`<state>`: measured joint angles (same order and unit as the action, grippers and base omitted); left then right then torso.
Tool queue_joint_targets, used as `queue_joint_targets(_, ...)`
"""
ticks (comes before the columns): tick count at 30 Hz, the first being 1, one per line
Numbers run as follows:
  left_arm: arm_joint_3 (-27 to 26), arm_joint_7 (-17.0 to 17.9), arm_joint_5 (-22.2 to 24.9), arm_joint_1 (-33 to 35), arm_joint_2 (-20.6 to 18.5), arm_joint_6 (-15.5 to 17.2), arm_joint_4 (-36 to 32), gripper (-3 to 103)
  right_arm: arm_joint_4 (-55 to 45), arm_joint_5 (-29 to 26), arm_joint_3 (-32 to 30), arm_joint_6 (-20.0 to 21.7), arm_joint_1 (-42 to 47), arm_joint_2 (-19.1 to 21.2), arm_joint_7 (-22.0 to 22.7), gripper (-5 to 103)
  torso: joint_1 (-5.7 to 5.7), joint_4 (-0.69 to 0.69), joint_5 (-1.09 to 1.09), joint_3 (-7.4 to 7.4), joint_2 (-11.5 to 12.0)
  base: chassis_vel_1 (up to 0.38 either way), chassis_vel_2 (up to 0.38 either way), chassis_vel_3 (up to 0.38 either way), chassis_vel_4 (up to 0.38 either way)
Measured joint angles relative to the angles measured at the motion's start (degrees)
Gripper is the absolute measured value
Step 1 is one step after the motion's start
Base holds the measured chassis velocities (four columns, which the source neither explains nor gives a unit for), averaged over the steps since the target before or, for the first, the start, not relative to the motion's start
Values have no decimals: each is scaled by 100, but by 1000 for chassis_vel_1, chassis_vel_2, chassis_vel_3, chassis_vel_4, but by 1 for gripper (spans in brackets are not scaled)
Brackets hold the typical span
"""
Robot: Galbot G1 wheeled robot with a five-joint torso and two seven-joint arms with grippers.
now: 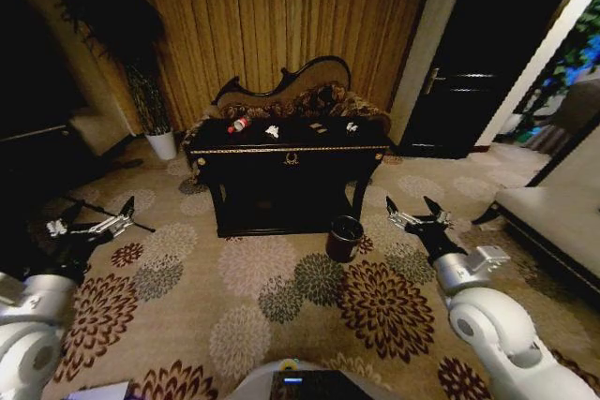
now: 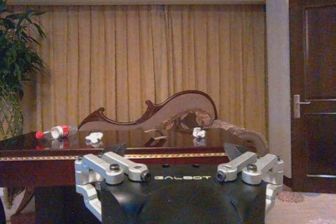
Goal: Move to the front of the table and place the trash on the table into the trash bin.
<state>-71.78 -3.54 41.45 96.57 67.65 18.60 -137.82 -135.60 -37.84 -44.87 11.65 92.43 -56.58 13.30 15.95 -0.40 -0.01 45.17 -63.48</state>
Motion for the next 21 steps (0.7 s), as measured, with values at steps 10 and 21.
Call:
queue_joint_targets(10,26,-6,-2,-19,8,-8,47,100,48,12,47,-2,-26,14,0,100,0,-2,1,-1,0,-160,150,146,-148)
queue_joint_targets(21,20,-11,-6,-7,32,-42,111,100,51,71,179,-3,-57,44,-4,100,0,-1,2,0,0,-162,185,159,-171)
